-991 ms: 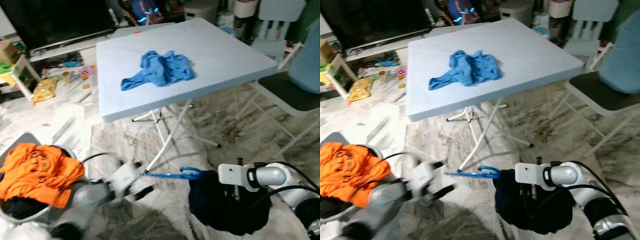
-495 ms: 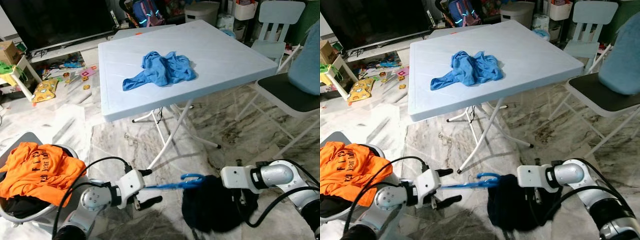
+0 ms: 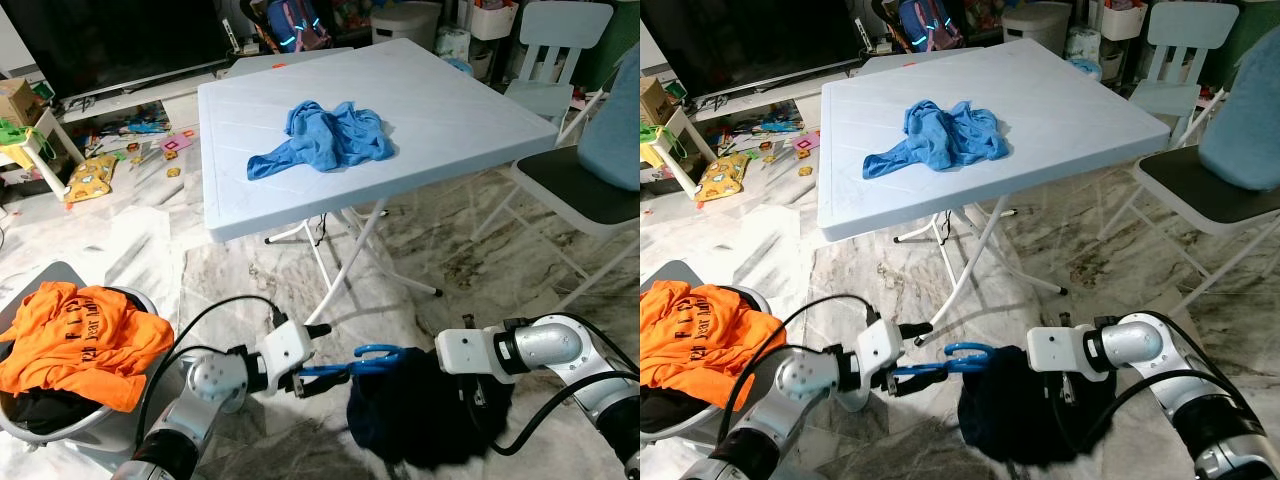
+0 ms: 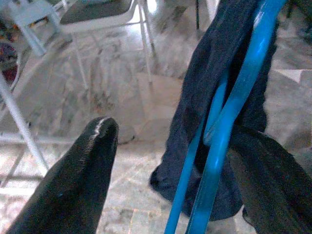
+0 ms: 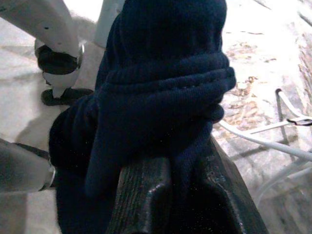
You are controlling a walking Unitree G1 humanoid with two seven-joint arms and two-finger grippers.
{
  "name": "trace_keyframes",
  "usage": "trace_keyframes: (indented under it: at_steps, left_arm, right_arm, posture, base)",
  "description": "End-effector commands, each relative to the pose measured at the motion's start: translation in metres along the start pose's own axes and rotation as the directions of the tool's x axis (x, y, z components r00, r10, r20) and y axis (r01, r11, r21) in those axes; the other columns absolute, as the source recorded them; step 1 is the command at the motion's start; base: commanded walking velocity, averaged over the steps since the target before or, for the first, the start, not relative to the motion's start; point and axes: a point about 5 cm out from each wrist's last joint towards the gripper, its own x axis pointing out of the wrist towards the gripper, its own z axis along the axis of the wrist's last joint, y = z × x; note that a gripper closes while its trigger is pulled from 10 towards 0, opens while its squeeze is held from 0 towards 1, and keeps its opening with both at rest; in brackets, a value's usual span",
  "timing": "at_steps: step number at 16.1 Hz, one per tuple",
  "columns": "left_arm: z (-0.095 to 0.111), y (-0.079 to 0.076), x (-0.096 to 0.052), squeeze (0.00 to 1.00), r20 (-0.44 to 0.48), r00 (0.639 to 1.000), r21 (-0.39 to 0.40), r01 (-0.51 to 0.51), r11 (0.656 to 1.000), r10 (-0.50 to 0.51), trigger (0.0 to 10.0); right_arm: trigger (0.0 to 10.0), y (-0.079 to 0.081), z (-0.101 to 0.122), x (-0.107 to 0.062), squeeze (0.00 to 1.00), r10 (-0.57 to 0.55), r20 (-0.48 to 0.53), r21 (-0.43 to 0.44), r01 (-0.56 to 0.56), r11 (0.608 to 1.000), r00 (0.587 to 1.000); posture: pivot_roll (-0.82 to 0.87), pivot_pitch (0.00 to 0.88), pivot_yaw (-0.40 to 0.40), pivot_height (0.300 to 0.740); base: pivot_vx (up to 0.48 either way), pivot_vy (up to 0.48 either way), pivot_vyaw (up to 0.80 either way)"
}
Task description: Hang hanger
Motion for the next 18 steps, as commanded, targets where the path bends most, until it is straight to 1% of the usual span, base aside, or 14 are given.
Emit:
trace_keyframes:
  at_steps: [1, 3, 5, 8, 9, 10, 11, 12, 13, 16, 17, 18]
  left_arm:
    - [0.011, 0.006, 0.001, 0.00, 0.024, 1.000, 0.023, 0.014, 1.000, -0.014, 0.0]
    - [0.012, 0.002, 0.004, 0.00, 0.032, 0.998, 0.020, 0.044, 0.999, -0.045, 0.0]
    - [0.010, -0.004, 0.005, 0.00, 0.013, 0.995, 0.024, 0.096, 0.995, -0.096, 0.0]
    - [0.008, -0.008, 0.006, 0.00, -0.019, 0.990, 0.036, 0.137, 0.990, -0.136, 0.0]
    - [0.004, -0.009, 0.004, 0.00, -0.058, 0.986, 0.057, 0.156, 0.986, -0.153, 6.0]
    - [0.001, -0.008, 0.002, 0.00, -0.084, 0.984, 0.072, 0.162, 0.984, -0.156, 10.0]
    - [-0.002, -0.007, 0.001, 0.00, -0.100, 0.983, 0.076, 0.159, 0.984, -0.152, 10.0]
    - [-0.003, -0.005, 0.000, 0.46, -0.113, 0.984, 0.070, 0.148, 0.987, -0.139, 10.0]
    - [-0.004, 0.000, -0.002, 1.00, -0.122, 0.985, 0.058, 0.132, 0.990, -0.124, 10.0]
    - [-0.001, 0.015, -0.006, 1.00, -0.126, 0.990, 0.082, 0.065, 0.994, -0.055, 10.0]
    - [-0.001, 0.016, -0.007, 0.00, -0.135, 0.989, 0.093, 0.067, 0.993, -0.054, 10.0]
    - [-0.002, 0.016, -0.007, 0.00, -0.139, 0.989, 0.094, 0.072, 0.993, -0.059, 10.0]
  right_arm:
    - [10.0, -0.009, 0.008, -0.001, 0.00, -0.035, 0.034, -0.018, 0.035, 0.999, 0.999]
    - [10.0, -0.011, 0.010, 0.000, 0.00, -0.041, 0.046, -0.014, 0.042, 0.999, 0.998]
    - [10.0, -0.016, 0.015, 0.000, 0.00, -0.045, 0.071, -0.002, 0.045, 0.999, 0.997]
    - [10.0, -0.020, 0.015, -0.003, 0.00, -0.031, 0.060, -0.010, 0.032, 0.999, 0.998]
    - [10.0, -0.023, 0.015, -0.006, 0.00, -0.032, 0.058, -0.010, 0.033, 0.999, 0.998]
    - [10.0, -0.023, 0.015, -0.008, 0.00, -0.030, 0.056, -0.011, 0.031, 0.999, 0.998]
    - [10.0, -0.024, 0.015, -0.009, 0.00, -0.027, 0.054, -0.013, 0.028, 1.000, 0.998]
    - [10.0, -0.024, 0.014, -0.010, 0.00, -0.024, 0.050, -0.014, 0.024, 1.000, 0.998]
    - [10.0, -0.023, 0.014, -0.010, 0.00, -0.018, 0.044, -0.016, 0.019, 1.000, 0.999]
    - [10.0, -0.020, 0.013, -0.010, 0.00, -0.005, 0.041, -0.019, 0.006, 1.000, 0.999]
    - [10.0, -0.019, 0.013, -0.009, 0.00, 0.003, 0.043, -0.022, -0.002, 1.000, 0.999]
    - [10.0, -0.018, 0.014, -0.009, 0.00, 0.009, 0.045, -0.025, -0.008, 1.000, 0.999]
  posture:
    - [-0.14, 0.000, 0.115, 0.740]
    - [-0.15, 0.000, 0.120, 0.740]
    - [-0.15, 0.000, 0.121, 0.740]
    - [-0.14, 0.000, 0.124, 0.740]
    - [-0.14, 0.000, 0.123, 0.740]
    - [-0.14, 0.000, 0.124, 0.740]
    - [-0.14, 0.000, 0.124, 0.740]
    - [-0.14, 0.000, 0.124, 0.740]
    - [-0.15, 0.000, 0.124, 0.740]
    - [-0.15, 0.000, 0.122, 0.740]
    - [-0.15, 0.000, 0.122, 0.740]
    - [-0.15, 0.000, 0.122, 0.740]
  base:
    - [0.000, 0.000, 0.00]
    - [0.000, 0.000, 0.00]
    - [0.000, 0.000, 0.00]
    - [0.000, 0.000, 0.00]
    - [0.000, 0.000, 0.00]
    - [0.000, 0.000, 0.00]
    - [0.000, 0.000, 0.00]
    - [0.000, 0.000, 0.00]
    - [0.000, 0.000, 0.00]
    - [0.000, 0.000, 0.00]
    - [0.000, 0.000, 0.00]
    - [0.000, 0.000, 0.00]
